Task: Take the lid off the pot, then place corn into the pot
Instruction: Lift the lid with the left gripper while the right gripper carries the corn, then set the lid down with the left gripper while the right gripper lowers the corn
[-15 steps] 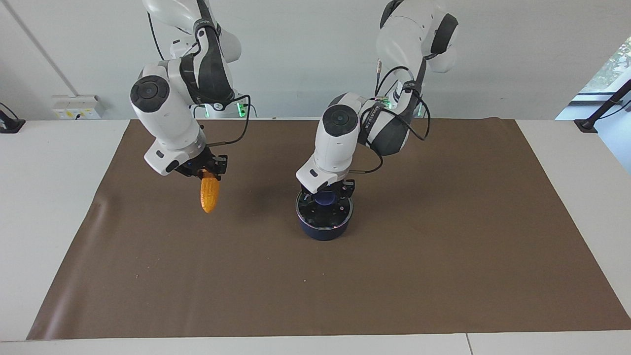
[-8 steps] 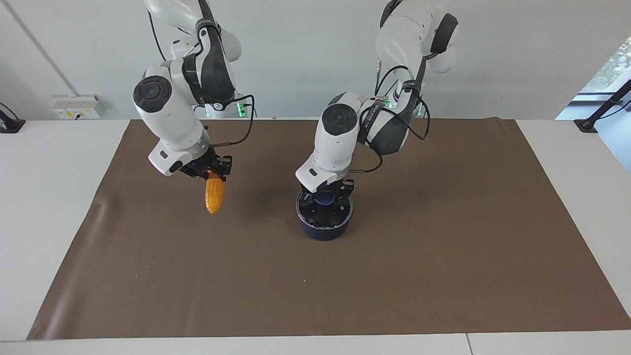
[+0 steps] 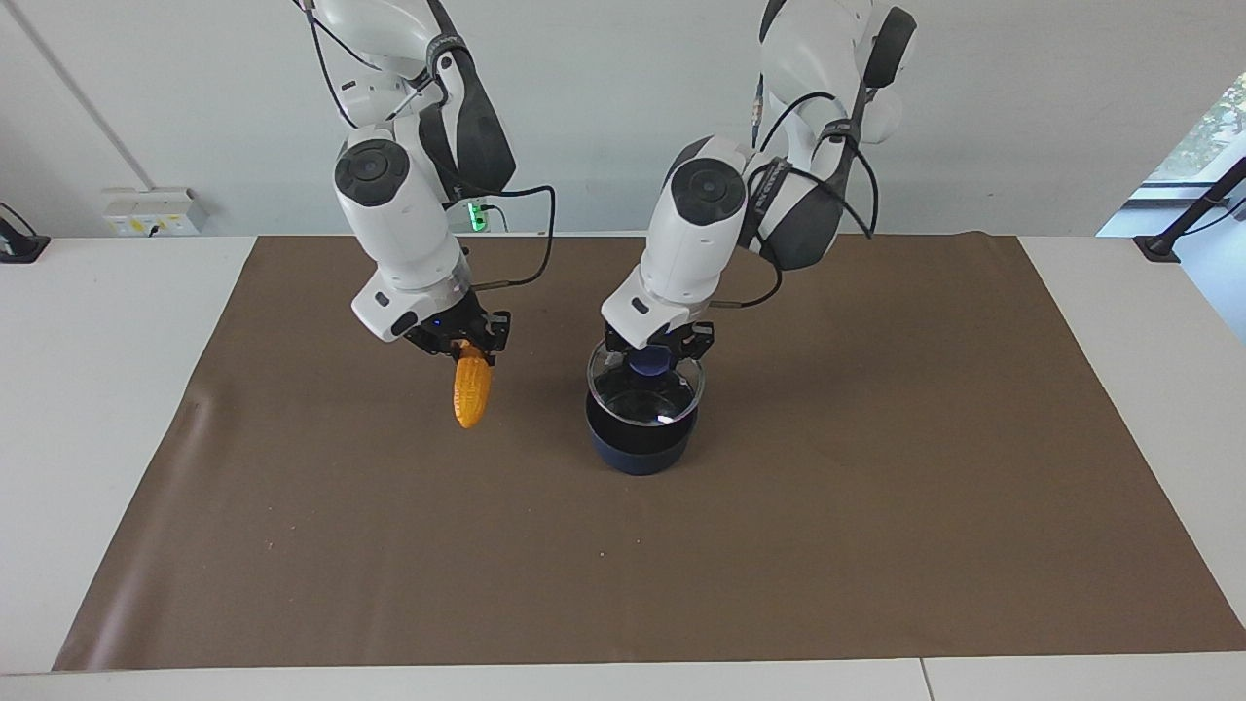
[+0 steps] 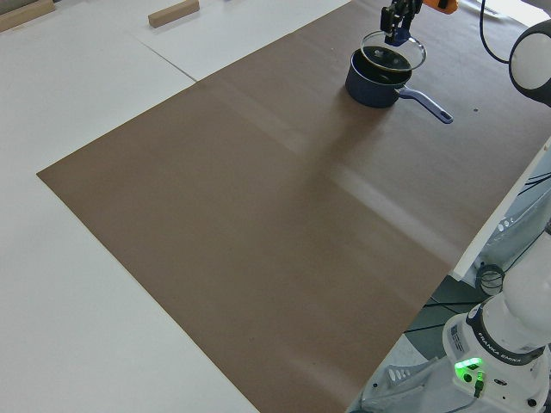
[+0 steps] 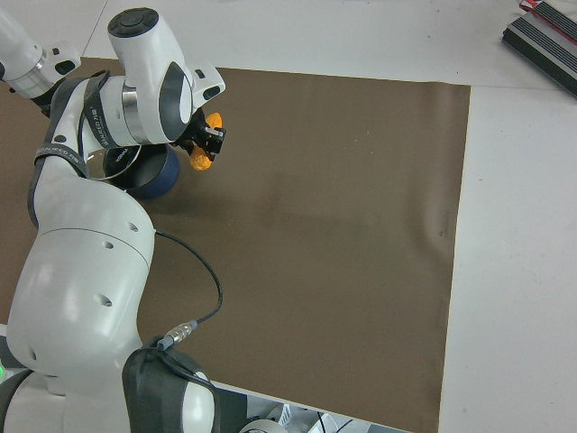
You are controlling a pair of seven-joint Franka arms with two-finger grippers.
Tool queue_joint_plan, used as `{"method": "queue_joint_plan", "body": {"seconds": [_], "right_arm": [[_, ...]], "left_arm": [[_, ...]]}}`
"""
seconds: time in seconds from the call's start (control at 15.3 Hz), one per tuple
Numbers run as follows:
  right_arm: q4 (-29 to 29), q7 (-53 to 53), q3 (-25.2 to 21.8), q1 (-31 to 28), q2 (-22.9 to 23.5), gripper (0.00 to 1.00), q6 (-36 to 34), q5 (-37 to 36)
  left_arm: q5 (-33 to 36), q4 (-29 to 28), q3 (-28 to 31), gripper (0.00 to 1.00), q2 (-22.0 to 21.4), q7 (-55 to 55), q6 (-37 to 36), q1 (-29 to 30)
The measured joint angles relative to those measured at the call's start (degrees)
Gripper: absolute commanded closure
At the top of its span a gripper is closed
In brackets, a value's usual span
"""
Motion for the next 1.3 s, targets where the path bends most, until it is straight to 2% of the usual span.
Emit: {"method": "queue_joint_plan", "body": {"seconds": [0.2, 0.46, 0.65, 0.98, 1.11, 1.3], "right_arm": [[3.3, 5.9, 0.1, 4.1, 2.6, 1.00, 0.8, 1.0], [16.7, 16.9, 0.2, 13.1, 15.3, 1.00, -0.6, 0.6], [20.2, 18.5, 0.2, 15.3, 21.7, 1.00, 3.2, 0.5], [20.0, 18.5, 0.2, 15.3, 22.4, 1.00, 3.2, 0.6], [19.8, 18.5, 0.2, 15.4, 22.4, 1.00, 3.2, 0.6], [19.1, 21.3, 0.2, 16.6, 22.4, 1.00, 3.1, 0.6]], "left_arm": [[0.0, 0.0, 0.3, 1.00, -3.9, 1.6, -4.5, 7.9], [0.1, -2.0, 0.6, 1.00, -6.2, 13.6, -7.6, 20.9], [1.1, -9.2, 0.8, 1.00, -8.0, 25.2, -3.4, 28.9], [4.8, -29.3, 0.8, 1.00, -11.9, 39.7, 14.2, 36.1], [6.6, -34.7, 0.8, 1.00, -12.3, 40.7, 19.4, 37.1], [7.1, -39.5, 0.7, 1.00, -12.6, 40.5, 22.8, 37.2]]}}
